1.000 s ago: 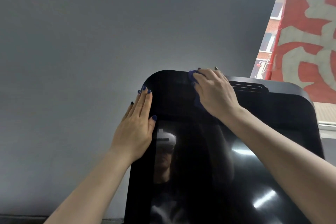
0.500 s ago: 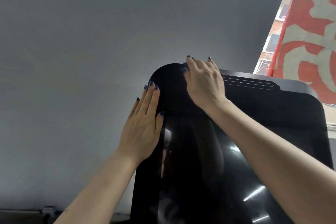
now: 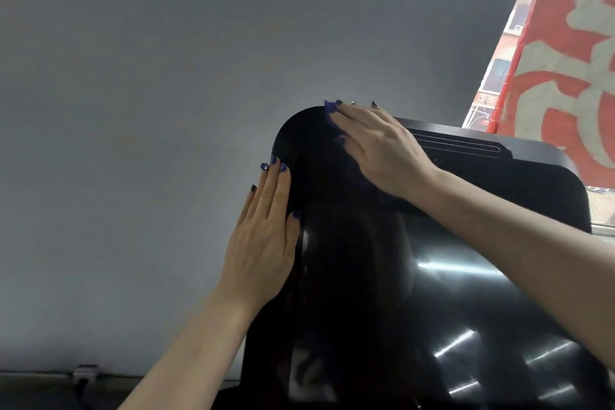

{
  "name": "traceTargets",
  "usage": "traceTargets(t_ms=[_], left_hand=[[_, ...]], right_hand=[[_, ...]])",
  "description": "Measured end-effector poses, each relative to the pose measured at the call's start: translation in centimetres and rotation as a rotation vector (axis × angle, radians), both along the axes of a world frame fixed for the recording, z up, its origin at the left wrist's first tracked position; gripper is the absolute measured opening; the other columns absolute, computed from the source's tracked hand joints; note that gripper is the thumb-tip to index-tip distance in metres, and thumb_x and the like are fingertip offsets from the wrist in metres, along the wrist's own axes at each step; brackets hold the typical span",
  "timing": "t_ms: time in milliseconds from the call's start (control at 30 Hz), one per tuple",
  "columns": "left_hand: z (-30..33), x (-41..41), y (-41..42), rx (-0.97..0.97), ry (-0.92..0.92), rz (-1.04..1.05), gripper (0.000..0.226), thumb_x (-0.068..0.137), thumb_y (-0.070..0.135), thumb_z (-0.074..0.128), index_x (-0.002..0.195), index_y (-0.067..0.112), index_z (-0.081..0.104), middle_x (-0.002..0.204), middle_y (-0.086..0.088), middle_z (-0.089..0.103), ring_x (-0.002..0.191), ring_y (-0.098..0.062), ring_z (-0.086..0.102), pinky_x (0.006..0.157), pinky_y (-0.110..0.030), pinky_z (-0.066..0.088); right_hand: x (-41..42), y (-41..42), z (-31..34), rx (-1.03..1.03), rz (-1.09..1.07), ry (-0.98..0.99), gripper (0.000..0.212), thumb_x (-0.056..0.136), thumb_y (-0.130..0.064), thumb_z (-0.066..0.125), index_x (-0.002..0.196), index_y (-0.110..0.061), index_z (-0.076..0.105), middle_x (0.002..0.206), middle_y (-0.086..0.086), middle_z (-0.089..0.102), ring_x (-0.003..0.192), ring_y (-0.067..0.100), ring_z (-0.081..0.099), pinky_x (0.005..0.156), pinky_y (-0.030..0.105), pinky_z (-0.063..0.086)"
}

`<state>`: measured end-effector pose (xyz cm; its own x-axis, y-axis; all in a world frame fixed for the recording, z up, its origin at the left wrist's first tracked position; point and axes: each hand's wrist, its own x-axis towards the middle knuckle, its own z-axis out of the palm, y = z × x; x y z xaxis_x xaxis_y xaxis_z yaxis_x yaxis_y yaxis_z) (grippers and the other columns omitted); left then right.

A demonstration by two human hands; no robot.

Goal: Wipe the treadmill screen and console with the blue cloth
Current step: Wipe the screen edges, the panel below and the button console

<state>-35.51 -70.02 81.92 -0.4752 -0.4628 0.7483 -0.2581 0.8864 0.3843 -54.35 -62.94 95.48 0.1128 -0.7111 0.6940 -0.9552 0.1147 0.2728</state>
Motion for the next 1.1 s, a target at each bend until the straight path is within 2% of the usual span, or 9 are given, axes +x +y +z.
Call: traceTargets(t_ms=[67, 200, 400, 567, 733, 800, 900, 1000, 1100], left_hand=[[-0.6, 0.2, 0.4, 0.011, 0.004, -0.004, 0.058, 0.104, 0.033, 0.020, 0.158, 0.020, 0.001, 0.167, 0.003, 0.001, 0.152, -0.006, -0.006, 0.123, -0.022, 0.000], [-1.6, 0.8, 1.1, 0.018, 0.011, -0.002, 0.058, 0.103, 0.032, 0.021, 0.158, 0.019, 0.004, 0.167, 0.001, 0.005, 0.153, -0.008, -0.002, 0.125, -0.030, 0.007], [-3.0, 1.1, 1.9, 0.007, 0.027, 0.015, 0.057, 0.103, 0.027, 0.024, 0.158, 0.013, 0.016, 0.166, -0.004, 0.017, 0.154, -0.014, 0.009, 0.124, -0.035, 0.015], [-4.1, 1.2, 2.1, -0.001, -0.006, 0.045, 0.057, 0.103, 0.027, 0.027, 0.158, 0.011, 0.018, 0.166, -0.004, 0.018, 0.154, -0.015, 0.011, 0.123, -0.035, 0.016], [-4.3, 1.4, 2.2, -0.010, 0.002, 0.047, 0.057, 0.103, 0.025, 0.030, 0.158, 0.011, 0.017, 0.165, -0.002, 0.016, 0.154, -0.014, 0.010, 0.123, -0.031, 0.012], [-4.5, 1.5, 2.3, -0.014, -0.001, 0.043, 0.057, 0.104, 0.026, 0.029, 0.157, 0.011, 0.017, 0.165, -0.003, 0.017, 0.154, -0.014, 0.009, 0.123, -0.033, 0.013], [-5.5, 2.0, 2.6, -0.021, -0.011, 0.029, 0.057, 0.104, 0.028, 0.029, 0.157, 0.010, 0.017, 0.165, -0.004, 0.018, 0.154, -0.014, 0.008, 0.123, -0.035, 0.013], [-6.4, 2.4, 3.1, -0.021, -0.003, 0.026, 0.057, 0.104, 0.028, 0.030, 0.157, 0.010, 0.018, 0.164, -0.004, 0.019, 0.154, -0.014, 0.009, 0.123, -0.035, 0.012], [-6.8, 2.5, 3.3, -0.023, 0.014, 0.020, 0.057, 0.104, 0.027, 0.031, 0.157, 0.009, 0.019, 0.164, -0.006, 0.020, 0.154, -0.016, 0.011, 0.123, -0.036, 0.014]], right_hand=[[-0.5, 0.3, 1.2, 0.051, -0.048, -0.065, 0.037, 0.102, -0.026, 0.047, 0.135, -0.012, 0.057, 0.140, 0.005, 0.056, 0.126, 0.028, 0.053, 0.116, 0.039, 0.028], [1.8, -2.7, 1.3, -0.106, -0.234, -0.207, 0.037, 0.105, -0.031, 0.039, 0.125, -0.012, 0.064, 0.128, 0.006, 0.063, 0.114, 0.035, 0.056, 0.110, 0.037, 0.031], [0.5, -0.3, 0.4, 0.034, 0.014, -0.024, 0.038, 0.101, -0.026, 0.049, 0.134, -0.010, 0.058, 0.140, 0.008, 0.055, 0.126, 0.029, 0.052, 0.114, 0.039, 0.027], [3.4, -4.2, 1.3, -0.044, -0.196, -0.175, 0.038, 0.105, -0.034, 0.038, 0.118, -0.009, 0.064, 0.123, 0.009, 0.063, 0.109, 0.034, 0.056, 0.104, 0.037, 0.033], [4.0, -3.2, 0.0, 0.101, 0.091, -0.012, 0.037, 0.100, -0.029, 0.047, 0.129, -0.011, 0.062, 0.134, 0.006, 0.059, 0.123, 0.027, 0.052, 0.109, 0.035, 0.032], [3.2, -3.3, 1.5, 0.155, 0.083, -0.028, 0.036, 0.103, -0.028, 0.043, 0.133, -0.015, 0.059, 0.138, 0.003, 0.056, 0.126, 0.024, 0.050, 0.114, 0.032, 0.024], [4.2, -5.0, 1.7, -0.008, -0.008, -0.174, 0.035, 0.104, -0.027, 0.040, 0.119, -0.011, 0.067, 0.123, 0.006, 0.065, 0.113, 0.029, 0.057, 0.112, 0.033, 0.025], [5.1, -4.8, -0.4, -0.017, 0.046, -0.062, 0.035, 0.100, -0.028, 0.044, 0.113, -0.008, 0.070, 0.117, 0.007, 0.067, 0.111, 0.030, 0.058, 0.106, 0.034, 0.033], [4.3, -3.3, 0.7, 0.238, 0.141, 0.098, 0.037, 0.101, -0.031, 0.044, 0.129, -0.014, 0.062, 0.135, 0.002, 0.058, 0.130, 0.021, 0.048, 0.115, 0.028, 0.022]])
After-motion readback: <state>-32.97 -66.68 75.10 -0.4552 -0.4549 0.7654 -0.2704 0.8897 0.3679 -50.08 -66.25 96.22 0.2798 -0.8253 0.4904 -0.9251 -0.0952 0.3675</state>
